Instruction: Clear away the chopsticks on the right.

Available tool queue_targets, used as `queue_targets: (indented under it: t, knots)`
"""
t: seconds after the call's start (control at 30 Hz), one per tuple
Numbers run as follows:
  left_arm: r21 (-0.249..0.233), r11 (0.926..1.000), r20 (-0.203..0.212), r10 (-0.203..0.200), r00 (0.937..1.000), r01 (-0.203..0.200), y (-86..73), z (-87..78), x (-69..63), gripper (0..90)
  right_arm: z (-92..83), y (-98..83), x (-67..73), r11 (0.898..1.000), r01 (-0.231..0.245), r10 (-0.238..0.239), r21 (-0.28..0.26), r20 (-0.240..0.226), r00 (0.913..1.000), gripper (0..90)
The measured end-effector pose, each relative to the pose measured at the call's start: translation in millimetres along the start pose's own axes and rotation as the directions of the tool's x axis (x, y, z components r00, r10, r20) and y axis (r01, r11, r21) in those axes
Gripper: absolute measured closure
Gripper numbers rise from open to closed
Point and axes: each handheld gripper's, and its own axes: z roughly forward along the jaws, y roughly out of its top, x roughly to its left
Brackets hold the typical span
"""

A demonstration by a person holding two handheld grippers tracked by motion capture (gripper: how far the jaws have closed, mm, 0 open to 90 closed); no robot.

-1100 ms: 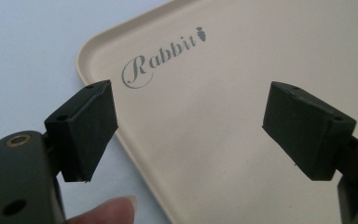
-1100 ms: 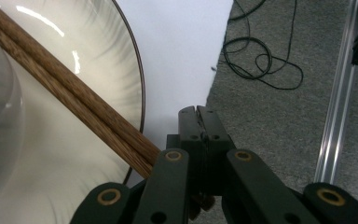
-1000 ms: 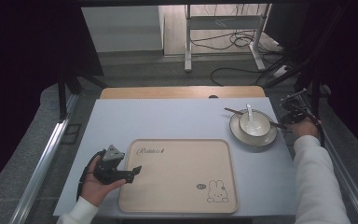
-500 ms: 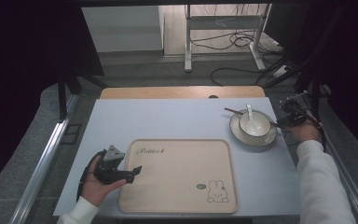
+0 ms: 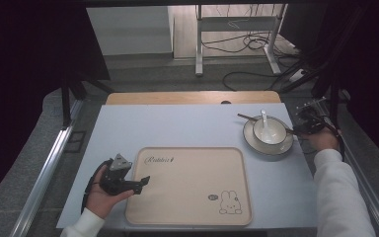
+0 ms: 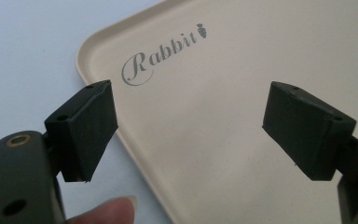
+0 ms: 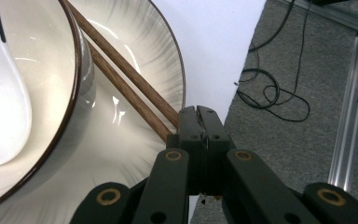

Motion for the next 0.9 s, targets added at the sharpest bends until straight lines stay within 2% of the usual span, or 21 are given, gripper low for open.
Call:
queue_targets:
  t: [0.43, 0.57, 0.63, 0.67, 0.7, 0.73, 0.77, 0.8, 0.83, 0.9]
  knots:
    - [0.002, 1.0, -0.001, -0.002, 1.0, 0.002, -0.3, 0.4, 0.7, 17.9, 1.2, 0.8, 0.3, 1.0, 0.013, -0.013, 0.008, -0.011, 0.9999, 89.4]
    - [0.004, 1.0, -0.002, -0.003, 1.0, 0.003, -0.8, 0.7, 1.3, 17.9, -6.1, 3.2, -5.8, 1.0, 0.016, -0.016, -0.024, -0.009, 0.9998, 89.1]
    - [0.006, 1.0, -0.003, -0.003, 1.0, 0.003, -0.7, 1.0, 1.6, 17.9, -10.4, 4.7, -10.6, 0.999, 0.02, -0.021, -0.032, -0.01, 0.9997, 87.6]
    - [0.008, 1.0, -0.005, -0.004, 1.0, 0.004, -0.9, 1.5, 2.0, 17.9, -13.4, 6.4, -14.7, 0.999, 0.034, -0.035, -0.036, -0.026, 0.9991, 81.3]
    - [0.008, 1.0, -0.005, -0.004, 1.0, 0.004, -0.9, 1.5, 2.0, 17.9, -13.4, 6.4, -14.7, 0.999, 0.034, -0.035, -0.036, -0.026, 0.9991, 81.3]
    - [0.009, 0.9999, -0.006, -0.005, 1.0, 0.005, -0.9, 1.8, 2.3, 17.9, -14.4, 7.5, -16.6, 0.998, 0.051, -0.052, -0.035, -0.032, 0.9981, 75.6]
    - [0.009, 0.9999, -0.007, -0.005, 1.0, 0.005, -0.9, 1.9, 2.5, 17.9, -14.4, 9.3, -17.9, 0.997, 0.071, -0.071, -0.024, -0.033, 0.9969, 64.7]
    - [0.009, 0.9999, -0.011, -0.006, 0.9999, 0.006, -0.7, 2.1, 2.8, 17.9, -12.9, 12.7, -19.1, 0.991, 0.134, -0.134, -0.004, -0.032, 0.9904, 58.9]
    - [0.009, 0.9999, -0.011, -0.006, 0.9999, 0.006, -0.7, 2.1, 2.8, 17.9, -12.9, 12.7, -19.1, 0.991, 0.134, -0.134, -0.004, -0.032, 0.9904, 58.9]
    - [0.009, 0.9999, -0.013, -0.01, 0.9999, 0.01, -0.6, 1.9, 3.2, 17.9, -11.0, 18.4, -20.5, 0.98, 0.195, -0.195, 0.029, -0.018, 0.9807, 55.4]
